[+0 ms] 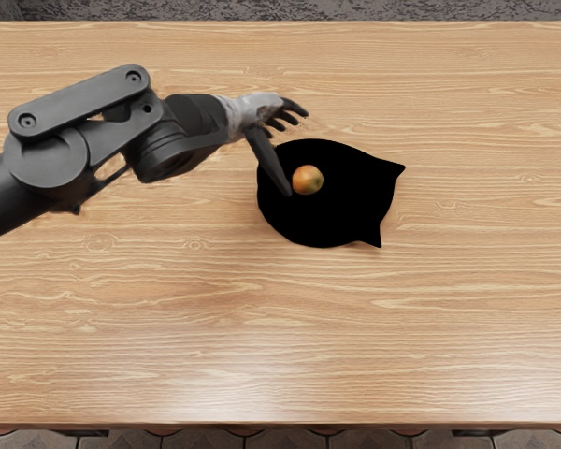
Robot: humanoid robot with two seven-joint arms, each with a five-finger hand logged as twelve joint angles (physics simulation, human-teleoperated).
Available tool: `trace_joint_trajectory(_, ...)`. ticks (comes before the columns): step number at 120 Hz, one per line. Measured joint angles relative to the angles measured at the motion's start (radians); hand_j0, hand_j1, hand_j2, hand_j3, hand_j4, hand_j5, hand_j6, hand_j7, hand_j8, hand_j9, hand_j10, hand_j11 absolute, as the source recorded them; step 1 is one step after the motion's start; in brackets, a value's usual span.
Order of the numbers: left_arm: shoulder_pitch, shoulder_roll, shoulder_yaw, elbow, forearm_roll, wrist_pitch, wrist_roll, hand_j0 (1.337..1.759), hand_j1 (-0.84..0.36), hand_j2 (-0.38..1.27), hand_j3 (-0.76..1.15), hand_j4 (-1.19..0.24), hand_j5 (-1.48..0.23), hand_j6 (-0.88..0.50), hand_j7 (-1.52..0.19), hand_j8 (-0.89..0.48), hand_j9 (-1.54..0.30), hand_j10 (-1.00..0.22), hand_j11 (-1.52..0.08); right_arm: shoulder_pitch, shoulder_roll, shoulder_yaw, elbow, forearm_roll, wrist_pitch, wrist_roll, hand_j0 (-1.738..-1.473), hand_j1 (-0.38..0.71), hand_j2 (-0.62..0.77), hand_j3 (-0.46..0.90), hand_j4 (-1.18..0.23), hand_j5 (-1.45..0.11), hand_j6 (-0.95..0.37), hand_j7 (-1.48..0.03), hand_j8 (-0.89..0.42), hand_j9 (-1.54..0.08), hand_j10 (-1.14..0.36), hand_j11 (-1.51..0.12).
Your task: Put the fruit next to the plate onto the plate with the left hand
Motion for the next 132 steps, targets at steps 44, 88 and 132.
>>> trace_joint_trajectory(44, 0.048, 0.296, -0.150, -0.004, -0.485, -0.503, 0.000, 1.658, 0.30, 0.02, 0.00, -0.04, -0.06, -0.04, -0.06, -0.04, -0.06, -0.04, -0.06, 0.000, 0.000, 0.000, 0.000, 0.000, 0.000, 0.000, -1.658, -0.33, 0.00, 0.00, -0.02, -0.02, -0.02, -0.02, -0.02, -0.02, -0.02, -0.02)
trace_joint_trajectory(88, 0.313, 0.592, -0.247, 0.003, -0.923, -0.570, 0.000, 1.658, 0.34, 0.00, 0.00, -0.01, -0.01, -0.01, -0.01, -0.01, -0.01, -0.01, -0.01, 0.000, 0.000, 0.000, 0.000, 0.000, 0.000, 0.000, -1.658, -0.33, 0.00, 0.00, -0.02, -0.02, -0.02, -0.02, -0.02, -0.02, -0.02, -0.02)
trace_joint_trajectory(132, 0.342, 0.746, -0.249, 0.020, -0.982, -0.572, 0.000, 1.658, 0.35, 0.00, 0.00, 0.00, 0.00, 0.00, 0.00, 0.00, 0.00, 0.00, 0.00, 0.000, 0.000, 0.000, 0.000, 0.000, 0.000, 0.000, -1.658, -0.33, 0.00, 0.00, -0.02, -0.02, -0.02, -0.02, -0.02, -0.02, -0.02, -0.02)
